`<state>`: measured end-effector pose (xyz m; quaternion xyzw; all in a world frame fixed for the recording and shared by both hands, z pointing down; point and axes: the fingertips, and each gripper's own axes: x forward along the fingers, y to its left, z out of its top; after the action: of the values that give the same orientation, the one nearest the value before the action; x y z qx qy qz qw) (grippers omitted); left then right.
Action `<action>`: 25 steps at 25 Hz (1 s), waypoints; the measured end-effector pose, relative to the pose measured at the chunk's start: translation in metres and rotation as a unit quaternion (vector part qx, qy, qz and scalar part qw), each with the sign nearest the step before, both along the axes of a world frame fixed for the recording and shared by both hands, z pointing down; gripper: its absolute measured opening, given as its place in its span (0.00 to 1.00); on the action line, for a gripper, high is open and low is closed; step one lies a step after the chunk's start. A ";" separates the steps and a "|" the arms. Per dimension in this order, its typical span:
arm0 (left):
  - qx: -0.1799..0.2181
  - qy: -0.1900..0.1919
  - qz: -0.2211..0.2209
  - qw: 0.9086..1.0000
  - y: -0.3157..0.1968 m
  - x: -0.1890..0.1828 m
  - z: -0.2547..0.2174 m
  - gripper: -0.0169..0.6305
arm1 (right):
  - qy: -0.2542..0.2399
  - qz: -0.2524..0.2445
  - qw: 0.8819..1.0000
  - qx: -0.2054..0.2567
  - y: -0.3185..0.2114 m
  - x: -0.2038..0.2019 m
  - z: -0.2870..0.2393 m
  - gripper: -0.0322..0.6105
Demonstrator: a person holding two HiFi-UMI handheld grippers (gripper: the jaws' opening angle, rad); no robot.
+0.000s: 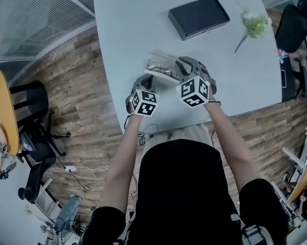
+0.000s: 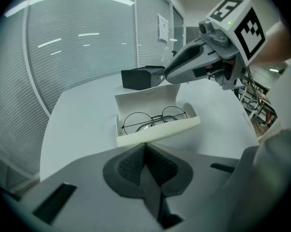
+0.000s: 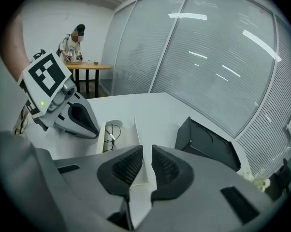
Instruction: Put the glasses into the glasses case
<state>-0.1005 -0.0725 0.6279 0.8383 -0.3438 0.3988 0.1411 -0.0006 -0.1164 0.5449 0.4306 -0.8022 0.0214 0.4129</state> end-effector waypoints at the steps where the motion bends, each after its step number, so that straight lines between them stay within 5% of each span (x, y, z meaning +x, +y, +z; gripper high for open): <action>1: -0.010 0.005 -0.007 1.000 0.000 0.000 0.000 0.06 | -0.004 0.000 1.000 -0.005 0.000 0.004 0.001 0.16; 14: -0.040 0.043 -0.100 0.993 0.031 0.002 -0.037 0.06 | -0.071 -0.036 0.996 -0.030 0.005 0.016 0.004 0.16; 25: -0.025 0.066 -0.118 0.991 0.063 0.015 -0.076 0.06 | -0.140 -0.027 0.988 -0.059 0.022 0.011 0.003 0.15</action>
<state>-0.0858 -0.0100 0.5516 0.8126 -0.4198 0.3322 0.2305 0.0105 -0.0943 0.5479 0.3765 -0.8610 0.1174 0.3212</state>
